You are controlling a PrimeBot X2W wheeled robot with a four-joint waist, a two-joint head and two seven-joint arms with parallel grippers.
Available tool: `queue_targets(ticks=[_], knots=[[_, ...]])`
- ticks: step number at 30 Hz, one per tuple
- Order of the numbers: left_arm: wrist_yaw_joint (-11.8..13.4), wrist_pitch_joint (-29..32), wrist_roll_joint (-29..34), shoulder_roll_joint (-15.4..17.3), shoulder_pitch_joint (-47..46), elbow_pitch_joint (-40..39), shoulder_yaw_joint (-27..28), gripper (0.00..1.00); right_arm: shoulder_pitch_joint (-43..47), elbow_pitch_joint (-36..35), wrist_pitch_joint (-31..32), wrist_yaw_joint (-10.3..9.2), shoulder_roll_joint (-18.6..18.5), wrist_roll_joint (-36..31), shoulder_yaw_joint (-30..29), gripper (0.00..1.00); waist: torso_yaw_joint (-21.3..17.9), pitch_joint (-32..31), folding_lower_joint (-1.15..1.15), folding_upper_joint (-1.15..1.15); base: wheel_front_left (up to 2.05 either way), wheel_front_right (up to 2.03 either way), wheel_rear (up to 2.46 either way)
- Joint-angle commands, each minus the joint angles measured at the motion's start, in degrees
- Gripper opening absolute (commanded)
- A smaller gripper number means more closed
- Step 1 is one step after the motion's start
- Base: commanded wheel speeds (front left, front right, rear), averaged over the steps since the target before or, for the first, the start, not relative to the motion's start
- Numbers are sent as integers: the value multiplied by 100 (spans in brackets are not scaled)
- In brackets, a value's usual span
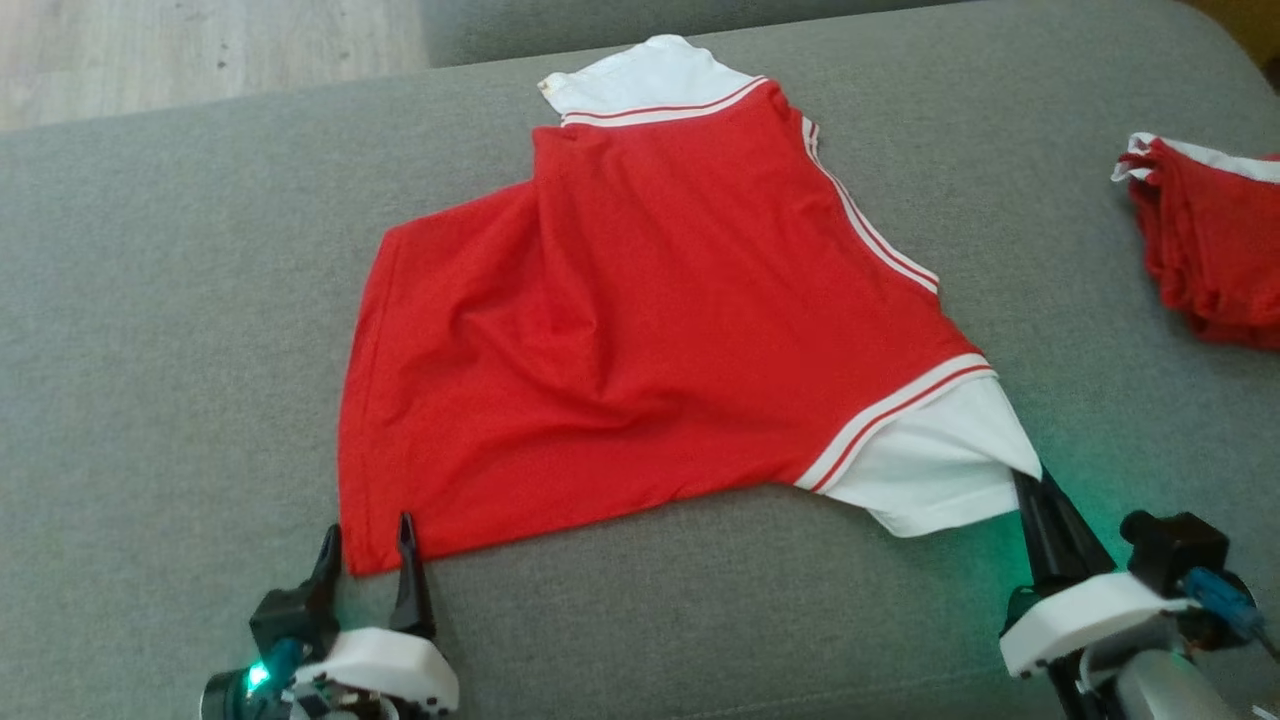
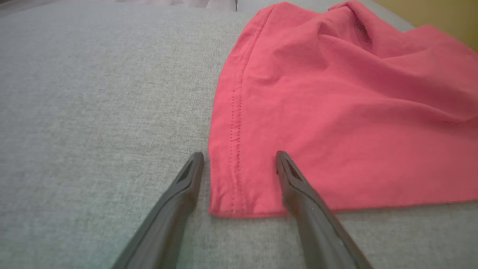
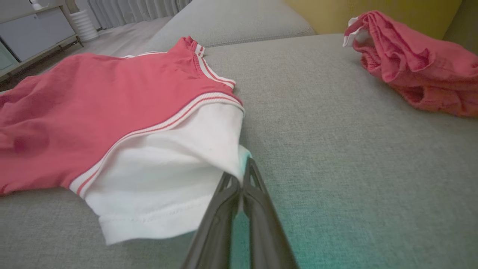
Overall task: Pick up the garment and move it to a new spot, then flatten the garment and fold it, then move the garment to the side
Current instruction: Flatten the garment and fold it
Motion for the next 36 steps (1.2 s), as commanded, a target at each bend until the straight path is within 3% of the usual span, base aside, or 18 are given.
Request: queue_targets(ticks=[1, 5, 6, 7, 11, 17, 24, 29, 36], knots=[[91, -20, -97, 50, -199, 87, 106, 100, -179, -227, -63, 19, -102, 66, 125, 0, -36, 31, 0, 0, 0, 0, 0], [90, -20, -185, 50, -238, 286, -82, 99, -216, -358, -63, 19, -118, 148, 90, 0, 11, 2, 0, 0, 0, 0, 0], [47, -20, -187, 50, -230, 323, -157, 35, -212, -391, -63, 19, -123, 160, 74, 0, 37, -20, 0, 0, 0, 0, 0], [-11, -20, -226, 50, -213, 361, -230, 0, -208, -423, -63, 19, -123, 176, 67, 0, 63, -49, 0, 0, 0, 0, 0], [-22, -20, -9, 50, -254, -10, -382, 0, -278, -784, -63, 19, -30, 405, -74, 0, 180, -221, 0, 0, 0, 0, 0], [-189, -20, 311, 99, -581, -1297, -30, 0, -740, -1732, -63, 19, -8, 853, -118, 0, 354, -732, 0, 0, 0, 0, 0], [-568, -9, 897, 873, -2079, -2135, 182, 0, -2010, -2493, -63, 19, -511, 1406, -289, 0, 482, -1129, 0, 0, 0, 0, 0], [-698, 493, 1015, 1310, -3241, -2675, 261, 0, -3076, -2843, 396, 19, -929, 1633, -290, 0, 575, -1151, 0, 0, 0, 0, 0], [-772, 1321, 1012, 1530, -4048, -2852, 231, 0, -4177, -2419, 1325, 19, -1016, 1669, -163, 0, 693, -736, 0, 0, 0, 0, 0]])
